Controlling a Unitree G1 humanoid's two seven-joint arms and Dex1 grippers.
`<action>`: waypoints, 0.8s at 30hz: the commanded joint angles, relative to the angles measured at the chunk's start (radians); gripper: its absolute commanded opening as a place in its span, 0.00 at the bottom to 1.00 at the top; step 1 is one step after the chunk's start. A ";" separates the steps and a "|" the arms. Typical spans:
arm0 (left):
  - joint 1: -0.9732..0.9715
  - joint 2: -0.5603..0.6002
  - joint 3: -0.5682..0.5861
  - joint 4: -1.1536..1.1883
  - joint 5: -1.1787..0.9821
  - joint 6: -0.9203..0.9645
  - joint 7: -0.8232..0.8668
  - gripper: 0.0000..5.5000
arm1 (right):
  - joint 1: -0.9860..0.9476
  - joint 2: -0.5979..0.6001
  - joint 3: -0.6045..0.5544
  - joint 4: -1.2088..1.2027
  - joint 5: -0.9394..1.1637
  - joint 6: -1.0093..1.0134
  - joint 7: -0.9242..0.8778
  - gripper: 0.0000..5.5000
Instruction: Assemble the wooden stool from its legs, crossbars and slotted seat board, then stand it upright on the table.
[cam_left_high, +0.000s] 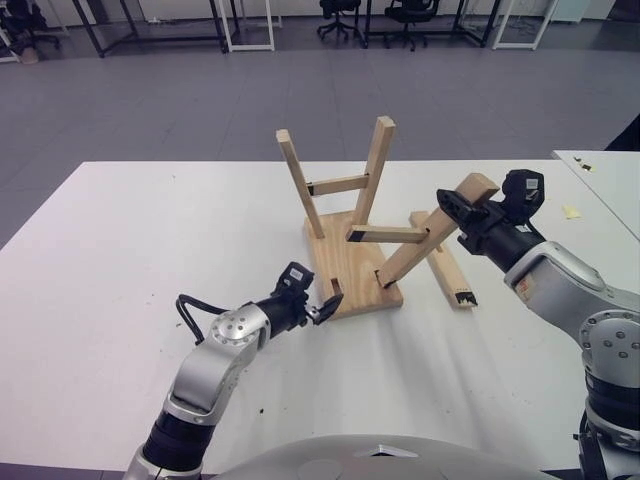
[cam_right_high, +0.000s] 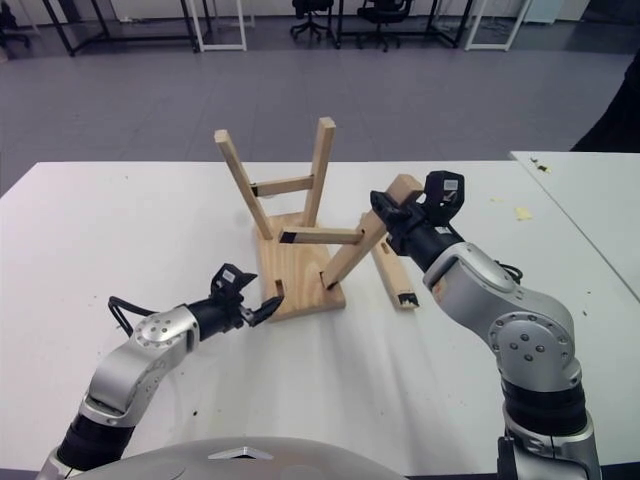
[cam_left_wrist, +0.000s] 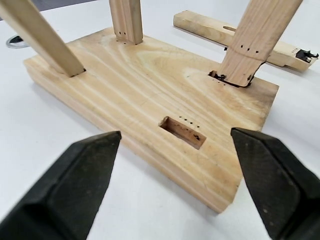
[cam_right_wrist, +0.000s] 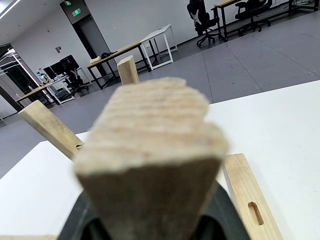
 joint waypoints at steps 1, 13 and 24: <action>-0.014 0.005 -0.003 -0.008 -0.008 0.019 -0.002 0.74 | -0.032 0.019 -0.006 0.006 -0.003 0.004 0.003 0.19; -0.024 0.010 -0.003 -0.010 -0.006 0.031 -0.013 0.74 | 0.043 0.036 0.095 -0.077 -0.207 0.073 0.035 0.19; -0.028 -0.016 -0.024 -0.028 0.005 0.042 0.021 0.74 | -0.091 0.062 0.272 0.049 -0.323 0.333 -0.046 0.19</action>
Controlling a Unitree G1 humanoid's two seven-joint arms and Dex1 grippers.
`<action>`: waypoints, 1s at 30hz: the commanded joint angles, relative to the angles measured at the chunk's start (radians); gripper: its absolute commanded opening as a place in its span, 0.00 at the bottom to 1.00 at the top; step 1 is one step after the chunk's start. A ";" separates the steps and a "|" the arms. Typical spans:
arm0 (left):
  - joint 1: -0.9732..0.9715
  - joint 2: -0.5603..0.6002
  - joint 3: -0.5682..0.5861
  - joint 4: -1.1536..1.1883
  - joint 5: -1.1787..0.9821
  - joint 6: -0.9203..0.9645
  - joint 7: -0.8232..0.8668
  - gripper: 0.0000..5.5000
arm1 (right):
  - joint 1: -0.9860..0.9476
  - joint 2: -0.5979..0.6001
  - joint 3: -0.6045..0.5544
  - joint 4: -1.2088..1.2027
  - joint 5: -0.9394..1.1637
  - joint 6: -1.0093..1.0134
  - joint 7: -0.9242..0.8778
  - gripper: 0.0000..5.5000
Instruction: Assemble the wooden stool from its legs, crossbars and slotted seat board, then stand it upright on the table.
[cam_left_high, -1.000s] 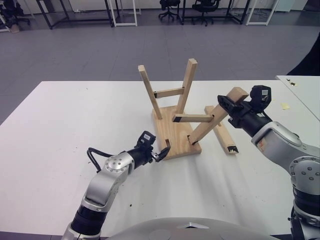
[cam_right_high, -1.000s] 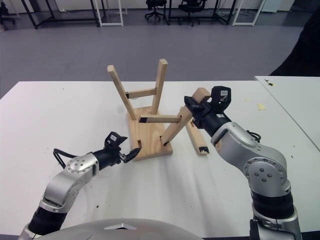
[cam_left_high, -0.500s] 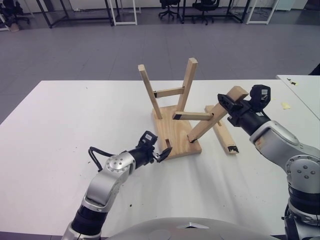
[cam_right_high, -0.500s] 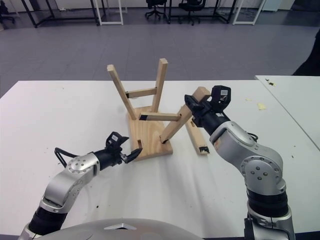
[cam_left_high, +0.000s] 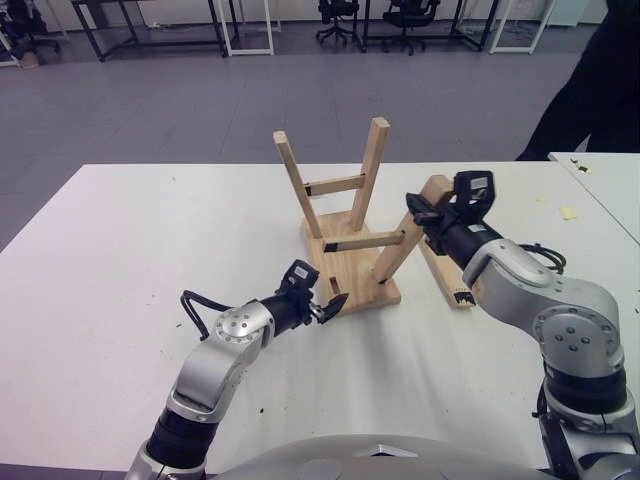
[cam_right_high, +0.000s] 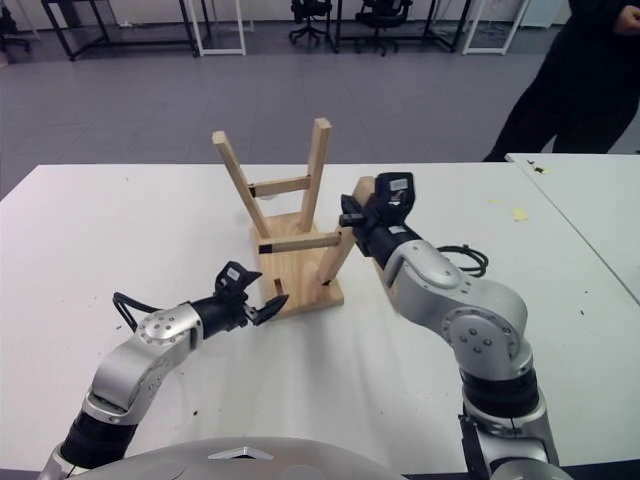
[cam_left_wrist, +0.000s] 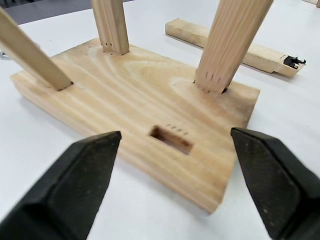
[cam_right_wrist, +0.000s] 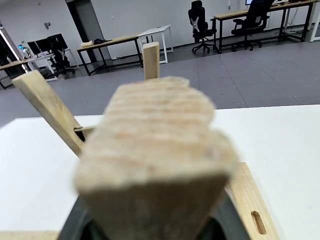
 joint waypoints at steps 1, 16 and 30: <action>-0.010 -0.005 -0.014 -0.012 0.006 0.011 0.015 0.74 | 0.055 -0.046 0.103 0.063 -0.082 0.152 0.059 0.19; -0.025 0.026 0.027 0.030 0.011 -0.029 0.003 0.74 | -0.037 0.100 -0.072 -0.040 -0.235 -0.077 0.215 0.33; -0.013 0.174 0.295 0.137 -0.004 -0.117 -0.033 0.74 | 0.109 -0.019 -0.308 0.396 -0.296 -0.239 0.522 0.59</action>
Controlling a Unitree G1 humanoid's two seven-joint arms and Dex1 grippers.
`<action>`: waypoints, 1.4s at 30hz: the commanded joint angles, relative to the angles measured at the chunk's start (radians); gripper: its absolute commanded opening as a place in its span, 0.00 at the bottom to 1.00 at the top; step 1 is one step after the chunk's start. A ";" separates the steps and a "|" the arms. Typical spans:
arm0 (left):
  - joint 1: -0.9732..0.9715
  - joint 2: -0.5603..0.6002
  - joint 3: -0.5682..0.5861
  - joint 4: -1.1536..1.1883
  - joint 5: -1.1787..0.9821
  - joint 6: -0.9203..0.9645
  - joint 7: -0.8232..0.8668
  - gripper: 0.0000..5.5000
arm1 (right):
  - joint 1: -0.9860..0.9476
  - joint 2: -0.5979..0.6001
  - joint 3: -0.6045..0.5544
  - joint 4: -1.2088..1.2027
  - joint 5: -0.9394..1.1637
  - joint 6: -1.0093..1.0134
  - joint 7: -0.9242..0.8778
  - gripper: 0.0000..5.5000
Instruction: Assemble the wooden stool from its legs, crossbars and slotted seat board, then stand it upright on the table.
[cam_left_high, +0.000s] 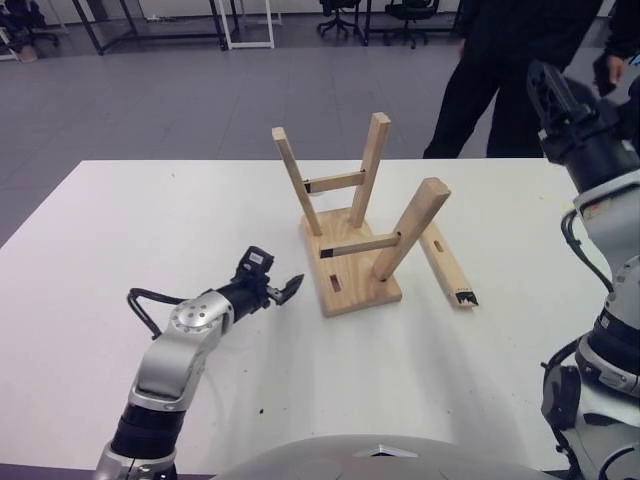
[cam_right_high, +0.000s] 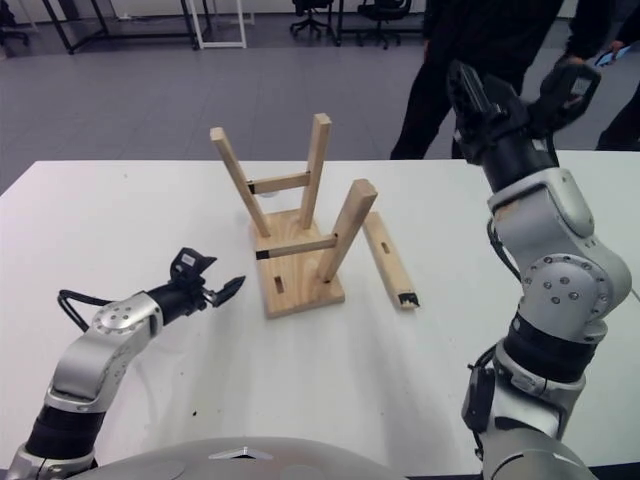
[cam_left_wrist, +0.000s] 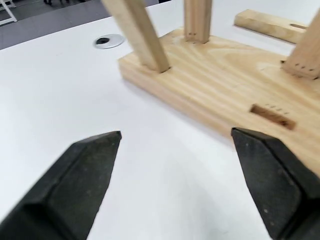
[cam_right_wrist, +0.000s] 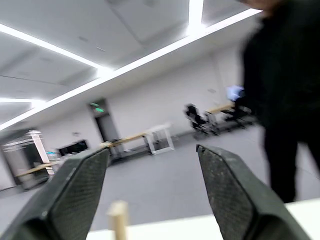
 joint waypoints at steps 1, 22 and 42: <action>-0.047 0.042 0.096 0.078 0.005 -0.058 0.010 0.74 | 0.241 0.022 0.206 0.164 -0.183 -0.003 0.156 0.59; -0.313 0.040 0.214 0.071 -0.086 -0.016 0.039 0.74 | 0.244 0.086 0.332 0.256 -0.582 0.088 0.250 0.38; -1.037 -0.322 0.437 0.467 -0.843 0.256 0.108 0.74 | -0.129 -0.015 0.439 -0.183 -0.646 -0.260 0.583 0.38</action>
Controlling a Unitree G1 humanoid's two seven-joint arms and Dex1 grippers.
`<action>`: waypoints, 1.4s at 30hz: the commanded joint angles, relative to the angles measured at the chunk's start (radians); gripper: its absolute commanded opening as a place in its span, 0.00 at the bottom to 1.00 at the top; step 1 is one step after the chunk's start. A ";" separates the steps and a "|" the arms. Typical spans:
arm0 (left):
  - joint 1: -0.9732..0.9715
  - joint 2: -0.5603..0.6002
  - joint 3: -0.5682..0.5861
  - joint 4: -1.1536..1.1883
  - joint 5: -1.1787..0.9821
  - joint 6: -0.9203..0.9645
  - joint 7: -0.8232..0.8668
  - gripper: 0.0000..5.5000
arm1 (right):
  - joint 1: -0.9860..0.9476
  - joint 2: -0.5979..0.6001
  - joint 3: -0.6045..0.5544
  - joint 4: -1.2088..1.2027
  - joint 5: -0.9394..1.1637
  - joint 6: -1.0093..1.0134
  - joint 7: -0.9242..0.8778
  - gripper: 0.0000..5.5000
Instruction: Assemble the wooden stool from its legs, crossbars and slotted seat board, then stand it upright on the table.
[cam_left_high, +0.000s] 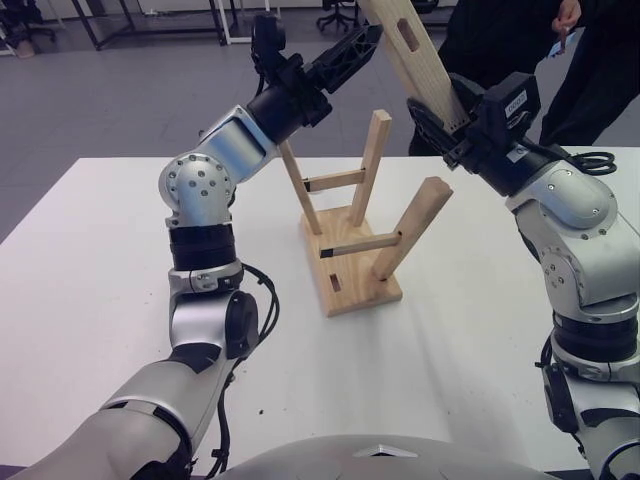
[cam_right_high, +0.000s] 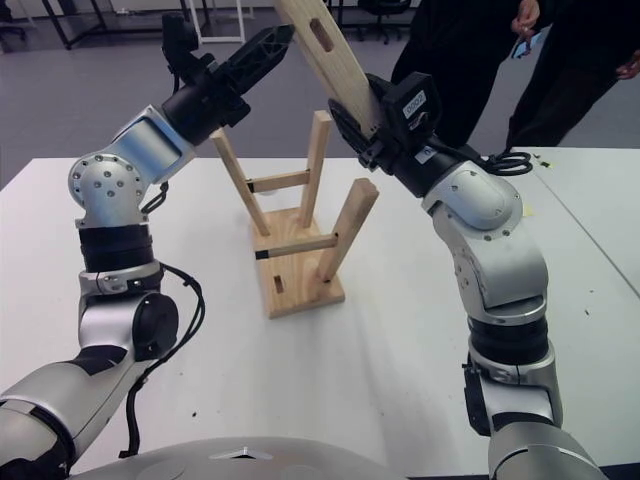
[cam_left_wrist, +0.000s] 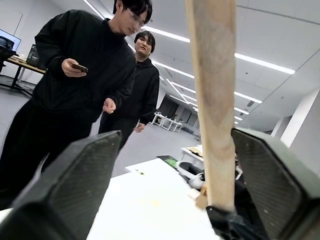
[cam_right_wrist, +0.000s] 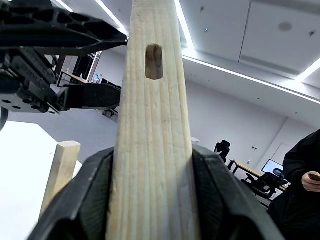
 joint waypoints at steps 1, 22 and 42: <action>-0.073 -0.001 0.059 0.008 -0.104 0.015 0.037 0.74 | 0.022 0.001 0.054 -0.038 -0.013 -0.031 0.059 0.38; -0.006 0.059 0.031 -0.044 -0.152 -0.028 0.060 0.34 | 0.055 0.005 0.034 -0.041 -0.026 -0.044 0.094 0.38; 0.499 0.327 -0.022 -0.500 -0.024 -0.003 0.130 0.19 | 0.382 -0.098 -0.033 0.281 -0.229 -0.082 0.076 0.68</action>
